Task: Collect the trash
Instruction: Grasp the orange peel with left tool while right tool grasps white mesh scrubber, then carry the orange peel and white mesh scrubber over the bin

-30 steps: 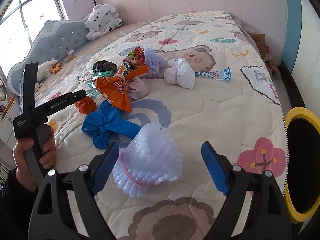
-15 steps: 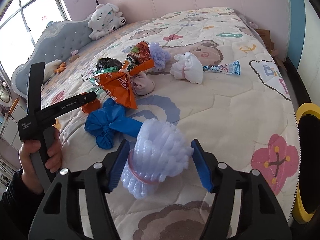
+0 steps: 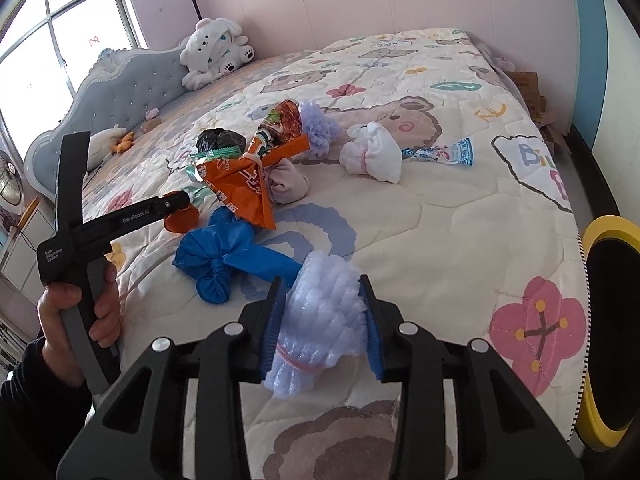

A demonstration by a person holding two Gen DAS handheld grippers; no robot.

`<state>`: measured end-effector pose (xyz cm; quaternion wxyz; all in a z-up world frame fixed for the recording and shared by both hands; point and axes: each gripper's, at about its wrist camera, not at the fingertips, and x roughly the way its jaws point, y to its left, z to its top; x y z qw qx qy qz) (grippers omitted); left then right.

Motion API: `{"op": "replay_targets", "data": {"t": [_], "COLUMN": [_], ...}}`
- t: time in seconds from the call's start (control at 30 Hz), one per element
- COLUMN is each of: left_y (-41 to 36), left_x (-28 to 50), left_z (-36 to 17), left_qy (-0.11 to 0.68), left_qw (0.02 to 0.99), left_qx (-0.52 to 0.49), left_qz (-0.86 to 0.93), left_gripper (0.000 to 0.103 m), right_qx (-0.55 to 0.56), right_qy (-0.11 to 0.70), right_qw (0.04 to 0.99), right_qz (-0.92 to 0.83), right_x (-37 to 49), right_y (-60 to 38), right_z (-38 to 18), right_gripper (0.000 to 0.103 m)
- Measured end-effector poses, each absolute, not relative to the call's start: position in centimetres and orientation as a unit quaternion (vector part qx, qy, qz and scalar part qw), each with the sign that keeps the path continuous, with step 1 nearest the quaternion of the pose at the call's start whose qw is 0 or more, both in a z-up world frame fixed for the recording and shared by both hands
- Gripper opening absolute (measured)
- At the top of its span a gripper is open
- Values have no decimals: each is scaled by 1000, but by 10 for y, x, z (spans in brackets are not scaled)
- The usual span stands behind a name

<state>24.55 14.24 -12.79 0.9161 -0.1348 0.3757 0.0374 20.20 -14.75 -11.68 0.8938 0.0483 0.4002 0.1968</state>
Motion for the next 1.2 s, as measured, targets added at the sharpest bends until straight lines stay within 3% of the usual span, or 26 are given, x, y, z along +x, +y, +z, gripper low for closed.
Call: {"op": "replay_targets", "data": {"t": [0.6, 1.2], "left_y": [143, 91], "left_x": [206, 197], "left_z": [-79, -51], "left_qy": [338, 332], "left_qw": [933, 939], "left_qx": [-120, -91], "left_qz": [41, 2], "left_gripper": [38, 38], "right_qx": [72, 96], "right_qy": [361, 328], "right_qw": [903, 918], "right_qz": [220, 198], "right_x": [181, 181], "right_y": [-166, -220], "right_z": [-75, -36], "right_gripper": [34, 34]}}
